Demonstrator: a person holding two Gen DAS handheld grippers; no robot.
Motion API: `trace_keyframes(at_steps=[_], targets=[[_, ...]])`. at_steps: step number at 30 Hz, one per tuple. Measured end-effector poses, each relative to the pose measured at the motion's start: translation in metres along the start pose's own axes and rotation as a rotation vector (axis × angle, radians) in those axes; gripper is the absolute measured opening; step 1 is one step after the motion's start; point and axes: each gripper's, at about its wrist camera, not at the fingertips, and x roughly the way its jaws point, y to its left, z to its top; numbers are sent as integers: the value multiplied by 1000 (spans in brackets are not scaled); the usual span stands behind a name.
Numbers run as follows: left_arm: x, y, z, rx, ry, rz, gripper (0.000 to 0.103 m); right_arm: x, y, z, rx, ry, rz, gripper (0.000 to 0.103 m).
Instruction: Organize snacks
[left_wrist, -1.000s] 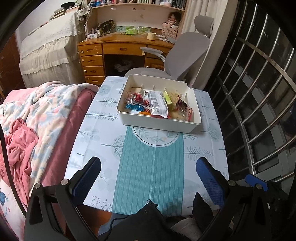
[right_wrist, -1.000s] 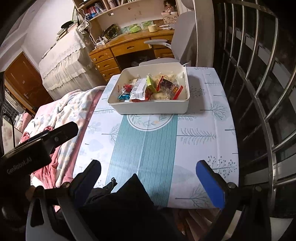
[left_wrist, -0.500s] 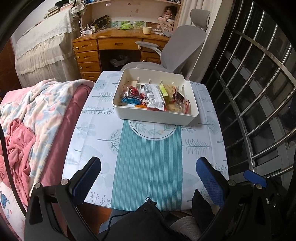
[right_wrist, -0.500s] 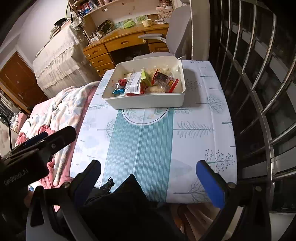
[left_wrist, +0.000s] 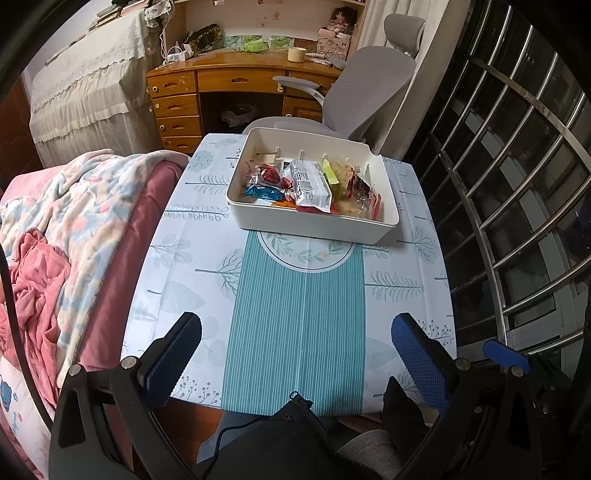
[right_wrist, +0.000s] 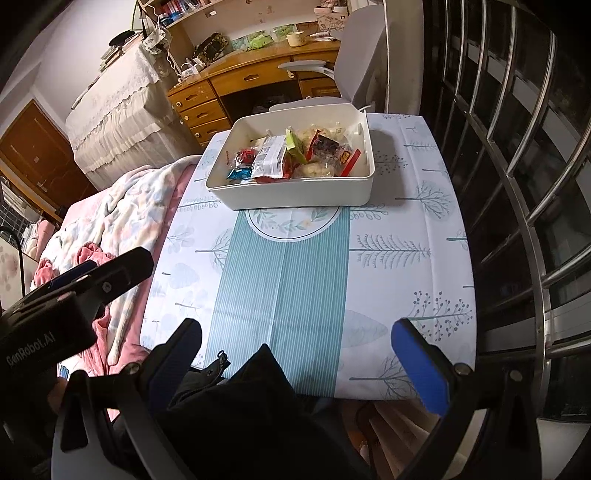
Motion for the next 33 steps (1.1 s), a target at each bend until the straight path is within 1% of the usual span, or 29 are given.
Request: trace_keyframes(at_steps=[33], targets=[[1, -3, 4, 4, -4, 3, 102, 0, -4, 0, 1, 4, -1, 103]])
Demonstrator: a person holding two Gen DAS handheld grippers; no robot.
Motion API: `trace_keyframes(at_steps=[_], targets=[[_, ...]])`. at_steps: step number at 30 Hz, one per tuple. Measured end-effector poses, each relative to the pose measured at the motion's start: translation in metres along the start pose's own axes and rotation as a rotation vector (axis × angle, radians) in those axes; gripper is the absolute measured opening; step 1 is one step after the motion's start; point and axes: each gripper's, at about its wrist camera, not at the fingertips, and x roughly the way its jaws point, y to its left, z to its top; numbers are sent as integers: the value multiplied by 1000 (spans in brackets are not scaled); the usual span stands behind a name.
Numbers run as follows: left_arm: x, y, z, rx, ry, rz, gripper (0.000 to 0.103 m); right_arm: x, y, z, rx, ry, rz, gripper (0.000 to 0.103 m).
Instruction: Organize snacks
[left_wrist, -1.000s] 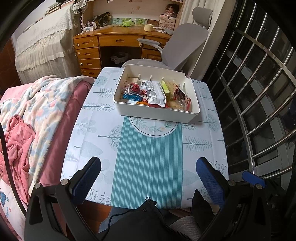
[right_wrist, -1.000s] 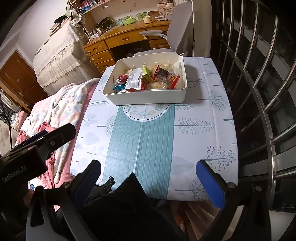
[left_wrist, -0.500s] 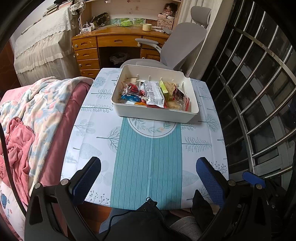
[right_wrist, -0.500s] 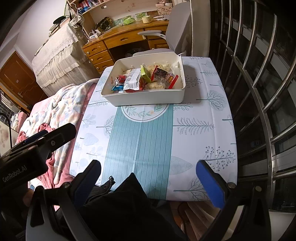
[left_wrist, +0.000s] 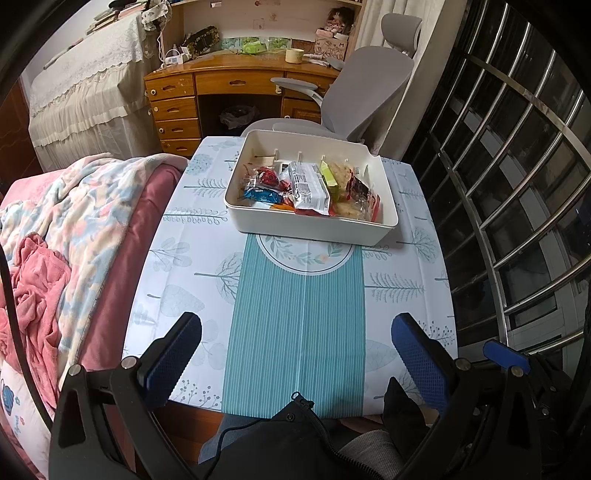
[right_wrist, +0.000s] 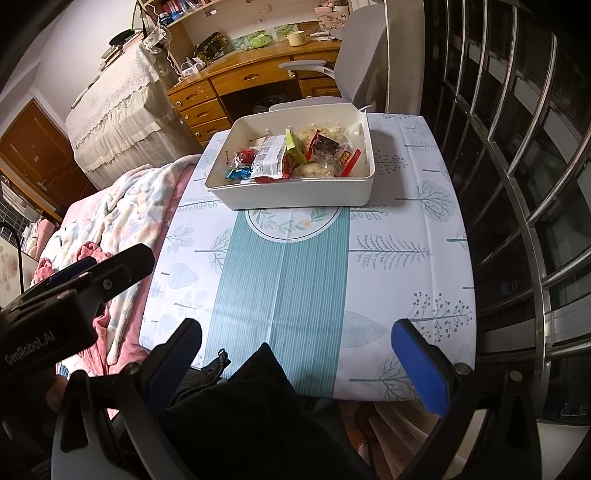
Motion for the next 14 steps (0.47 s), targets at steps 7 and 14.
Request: trace_keyframes(at_steps=[7, 14], targets=[[0, 1, 1, 1, 0, 0, 102, 0, 1, 0, 2, 0, -1, 103], [0, 0, 0, 1, 1, 0, 102, 0, 1, 0, 1, 1, 0, 103]])
